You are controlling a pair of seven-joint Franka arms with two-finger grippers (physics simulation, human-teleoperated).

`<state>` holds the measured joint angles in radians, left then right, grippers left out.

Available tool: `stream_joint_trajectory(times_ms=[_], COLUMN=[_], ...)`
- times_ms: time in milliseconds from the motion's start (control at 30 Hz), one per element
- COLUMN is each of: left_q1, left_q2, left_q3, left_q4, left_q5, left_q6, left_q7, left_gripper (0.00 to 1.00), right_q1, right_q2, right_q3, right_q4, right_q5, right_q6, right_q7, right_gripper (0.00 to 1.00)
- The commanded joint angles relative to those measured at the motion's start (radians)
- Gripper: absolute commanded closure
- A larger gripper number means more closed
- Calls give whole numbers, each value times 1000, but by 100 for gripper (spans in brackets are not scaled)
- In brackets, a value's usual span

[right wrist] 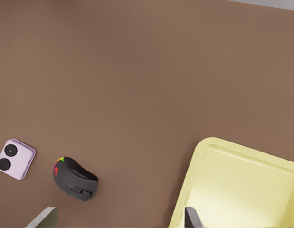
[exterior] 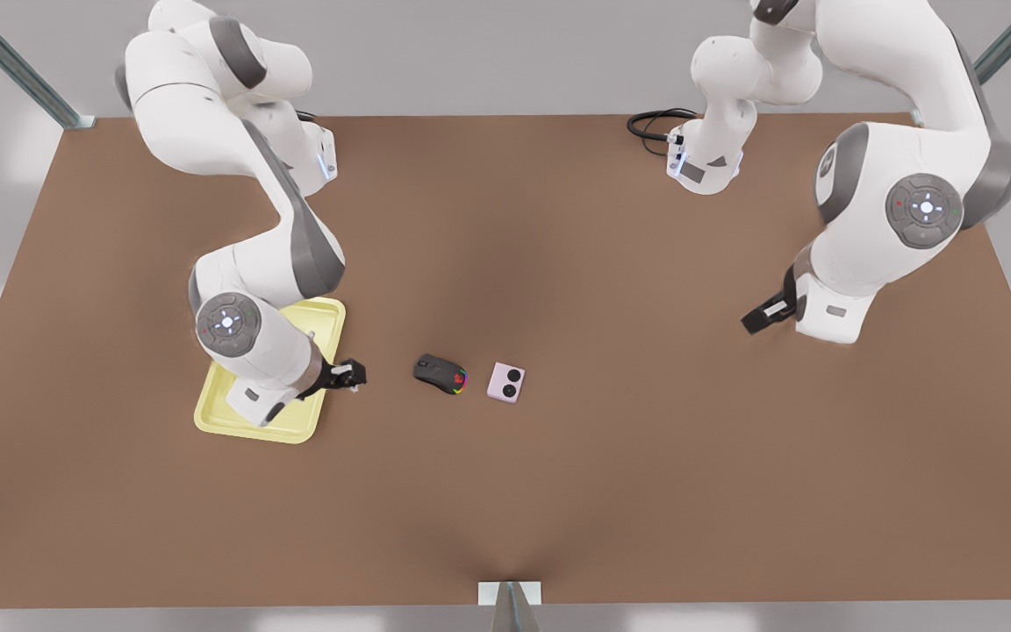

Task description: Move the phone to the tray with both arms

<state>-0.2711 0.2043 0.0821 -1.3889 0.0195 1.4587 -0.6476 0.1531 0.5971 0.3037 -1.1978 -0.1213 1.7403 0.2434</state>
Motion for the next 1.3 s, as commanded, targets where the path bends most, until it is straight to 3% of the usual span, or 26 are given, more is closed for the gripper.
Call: stream_joint_trajectory(times_ms=[0, 67, 167, 467, 567, 633, 900, 1267], left_q1=[-7, -11, -11, -10, -10, -10, -11, -10], left_q2=[-31, 4, 12, 35, 43, 43, 50, 53], left_q3=[-19, -62, -71, -64, -64, -64, -64, -64], left_q4=[-16, 60, 68, 67, 67, 67, 67, 68], left_q5=[62, -76, -78, -78, -79, -79, -79, -76], left_q6=[-139, -204, -216, -208, -207, -207, -205, -202], left_q7=[579, 563, 563, 568, 568, 568, 572, 575], left_gripper=[0, 0, 0, 0, 0, 0, 0, 0], right_q1=[60, 164, 273, 361, 391, 462, 500, 508], right_q2=[46, 139, 194, 363, 405, 406, 403, 395], right_q3=[0, 0, -2, 6, -11, -129, -127, -123], right_q4=[26, 119, 126, 155, 204, 202, 103, 7], right_q5=[-20, -75, -81, -72, -80, -81, -331, -336], right_q6=[84, 85, 179, 551, 553, 553, 513, 493], right_q7=[319, 507, 783, 1392, 1398, 1395, 1384, 1146], right_gripper=[0, 0, 0, 0, 0, 0, 0, 0])
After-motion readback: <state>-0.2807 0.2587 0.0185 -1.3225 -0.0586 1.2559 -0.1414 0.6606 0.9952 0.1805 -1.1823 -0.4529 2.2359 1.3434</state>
